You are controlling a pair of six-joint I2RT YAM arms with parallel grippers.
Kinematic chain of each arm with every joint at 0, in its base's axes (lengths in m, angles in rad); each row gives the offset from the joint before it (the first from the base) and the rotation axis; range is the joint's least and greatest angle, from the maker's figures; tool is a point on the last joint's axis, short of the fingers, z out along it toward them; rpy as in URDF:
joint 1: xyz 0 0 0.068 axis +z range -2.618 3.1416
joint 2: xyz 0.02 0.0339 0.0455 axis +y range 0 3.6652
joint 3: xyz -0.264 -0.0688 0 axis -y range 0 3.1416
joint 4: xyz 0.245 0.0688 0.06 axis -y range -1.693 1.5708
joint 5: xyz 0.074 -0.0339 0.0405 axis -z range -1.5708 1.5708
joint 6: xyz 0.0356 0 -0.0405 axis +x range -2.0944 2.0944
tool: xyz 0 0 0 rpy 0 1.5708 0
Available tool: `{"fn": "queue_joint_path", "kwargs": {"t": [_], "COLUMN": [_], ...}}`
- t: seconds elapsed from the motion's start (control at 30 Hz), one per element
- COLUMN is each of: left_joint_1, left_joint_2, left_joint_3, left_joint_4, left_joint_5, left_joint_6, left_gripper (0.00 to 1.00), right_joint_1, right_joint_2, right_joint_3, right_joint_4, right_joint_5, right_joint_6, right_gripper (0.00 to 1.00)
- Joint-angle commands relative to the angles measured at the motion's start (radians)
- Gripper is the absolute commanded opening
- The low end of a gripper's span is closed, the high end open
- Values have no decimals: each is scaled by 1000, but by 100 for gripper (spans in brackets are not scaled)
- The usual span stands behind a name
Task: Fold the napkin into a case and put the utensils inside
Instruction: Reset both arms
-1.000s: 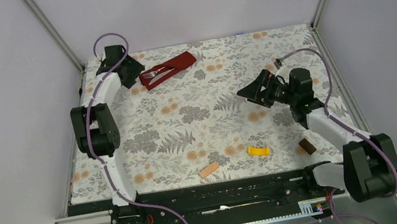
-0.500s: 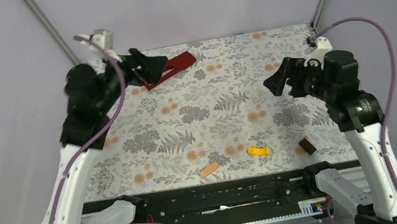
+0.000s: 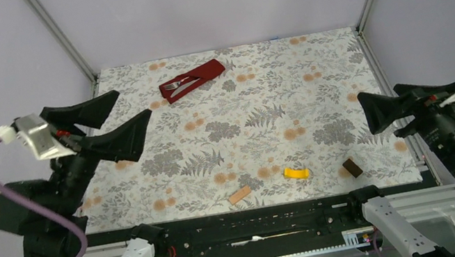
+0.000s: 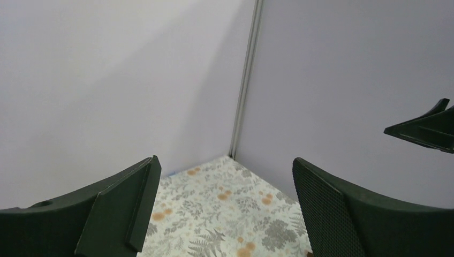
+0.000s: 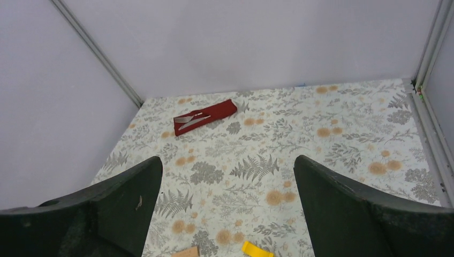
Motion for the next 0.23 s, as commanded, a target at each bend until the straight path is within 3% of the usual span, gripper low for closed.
{"fn": "queue_joint_path", "kwargs": {"t": [0.0, 0.2], "left_joint_1": [2, 2], "left_joint_2": [-31, -50], "left_joint_3": [37, 37], "left_joint_4": [5, -6], "left_joint_5": [-73, -82], "left_joint_6": [45, 37], "left_gripper": [99, 99], "right_joint_1": [-4, -4], "right_joint_2": [-9, -37], "right_joint_3": [24, -26], "right_joint_4": [-4, 32], "right_joint_5": [48, 53], "right_joint_6": [6, 11], "right_gripper": [100, 99]}}
